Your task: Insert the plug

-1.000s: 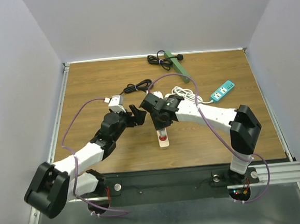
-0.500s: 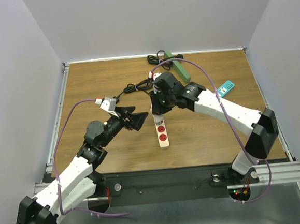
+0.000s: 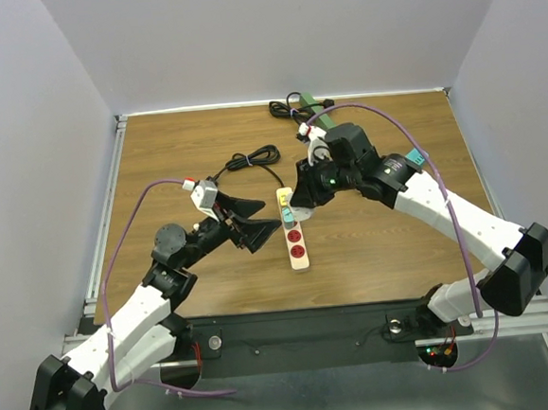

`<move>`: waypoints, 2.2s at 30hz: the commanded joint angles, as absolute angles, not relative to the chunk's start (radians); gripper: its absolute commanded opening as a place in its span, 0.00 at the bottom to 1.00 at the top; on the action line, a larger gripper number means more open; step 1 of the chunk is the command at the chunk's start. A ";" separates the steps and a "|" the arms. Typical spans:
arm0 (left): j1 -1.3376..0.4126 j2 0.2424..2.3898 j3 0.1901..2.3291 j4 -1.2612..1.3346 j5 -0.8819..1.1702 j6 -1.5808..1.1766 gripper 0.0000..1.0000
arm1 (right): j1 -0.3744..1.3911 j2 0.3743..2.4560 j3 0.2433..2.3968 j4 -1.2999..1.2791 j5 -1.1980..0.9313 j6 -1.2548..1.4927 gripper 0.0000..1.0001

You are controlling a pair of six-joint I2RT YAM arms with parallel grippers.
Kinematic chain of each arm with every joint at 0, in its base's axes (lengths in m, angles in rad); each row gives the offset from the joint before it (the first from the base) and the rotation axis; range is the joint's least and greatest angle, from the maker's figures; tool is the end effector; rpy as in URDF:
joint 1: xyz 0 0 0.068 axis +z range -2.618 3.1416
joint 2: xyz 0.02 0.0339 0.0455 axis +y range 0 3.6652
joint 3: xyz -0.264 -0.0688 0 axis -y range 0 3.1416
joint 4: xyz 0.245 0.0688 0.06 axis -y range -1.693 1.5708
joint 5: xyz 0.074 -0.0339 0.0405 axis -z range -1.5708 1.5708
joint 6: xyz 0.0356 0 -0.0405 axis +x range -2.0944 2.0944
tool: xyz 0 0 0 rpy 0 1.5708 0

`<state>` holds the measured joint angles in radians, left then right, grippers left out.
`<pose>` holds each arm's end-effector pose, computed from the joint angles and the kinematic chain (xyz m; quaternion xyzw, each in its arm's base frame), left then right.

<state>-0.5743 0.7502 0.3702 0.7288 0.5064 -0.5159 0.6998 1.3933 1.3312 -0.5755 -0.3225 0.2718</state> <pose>0.1379 -0.1098 0.2943 0.2213 0.5492 -0.5340 0.6035 0.2285 0.2072 0.3539 -0.2578 0.8461 0.3341 0.3257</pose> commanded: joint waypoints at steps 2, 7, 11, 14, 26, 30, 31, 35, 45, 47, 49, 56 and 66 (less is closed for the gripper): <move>-0.571 0.787 0.367 0.844 0.554 -0.552 0.96 | 0.706 1.353 1.310 -0.454 -0.485 0.258 0.00; -0.571 0.808 0.359 0.845 0.508 -0.549 0.95 | 0.703 1.335 1.307 -0.434 -0.540 0.262 0.00; -0.571 0.816 0.354 0.841 0.492 -0.548 0.95 | 0.704 1.328 1.308 -0.430 -0.581 0.267 0.00; -0.571 0.836 0.354 0.864 0.512 -0.552 0.94 | 0.703 1.325 1.305 -0.422 -0.609 0.270 0.00; -0.572 0.906 0.341 1.021 0.649 -0.609 0.83 | 0.703 1.310 1.284 -0.384 -0.661 0.287 0.00; -0.572 0.948 0.318 1.110 0.719 -0.652 0.72 | 0.700 1.310 1.284 -0.376 -0.678 0.295 0.00; -0.572 0.953 0.310 1.130 0.722 -0.660 0.70 | 0.698 1.310 1.282 -0.373 -0.687 0.295 0.00; -0.572 0.966 0.299 1.186 0.741 -0.683 0.57 | 0.693 1.307 1.270 -0.362 -0.716 0.298 0.00; -0.572 1.028 0.273 1.413 0.814 -0.772 0.24 | 0.666 1.309 1.229 -0.344 -0.782 0.299 0.00; -0.572 1.034 0.267 1.433 0.830 -0.785 0.16 | 0.654 1.305 1.223 -0.341 -0.790 0.302 0.00; -0.572 1.043 0.259 1.465 0.839 -0.798 0.10 | 0.644 1.302 1.218 -0.333 -0.805 0.307 0.01; -0.572 1.051 0.249 1.532 0.847 -0.813 0.00 | 0.638 1.305 1.195 -0.322 -0.818 0.316 0.00; -0.572 1.146 0.210 1.997 0.940 -1.054 0.00 | 0.584 1.295 1.123 -0.253 -0.877 0.347 0.00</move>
